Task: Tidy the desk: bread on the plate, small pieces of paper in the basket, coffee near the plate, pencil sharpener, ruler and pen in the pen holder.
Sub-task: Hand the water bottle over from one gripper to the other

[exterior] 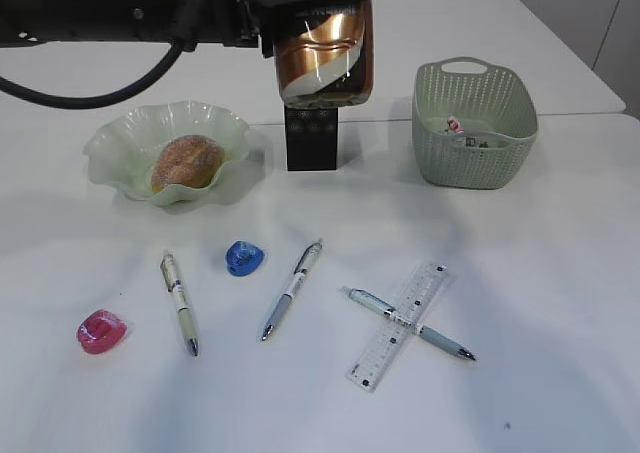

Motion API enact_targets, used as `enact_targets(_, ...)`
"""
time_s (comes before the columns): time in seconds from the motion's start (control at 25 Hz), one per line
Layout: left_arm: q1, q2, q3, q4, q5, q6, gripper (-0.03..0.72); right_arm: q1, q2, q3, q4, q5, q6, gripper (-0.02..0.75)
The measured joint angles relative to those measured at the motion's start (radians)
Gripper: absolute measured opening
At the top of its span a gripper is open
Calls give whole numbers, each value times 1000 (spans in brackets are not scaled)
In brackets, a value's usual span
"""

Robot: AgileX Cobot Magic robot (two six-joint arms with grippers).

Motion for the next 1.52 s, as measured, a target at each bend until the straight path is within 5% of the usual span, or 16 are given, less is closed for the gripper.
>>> enact_targets(0.32,7,0,0,0,0,0,384,-52,-2,0,0,0,2,587)
enact_targets(0.76,112,0,0,63,0,0,383,-147,-39,0,-64,0,4,587)
enact_targets(1.2,240,0,0,163,1,25,383,-170,-80,0,-448,6,11,587)
enact_targets(1.52,298,-2,0,246,-6,94,383,-170,-80,0,-560,11,76,587)
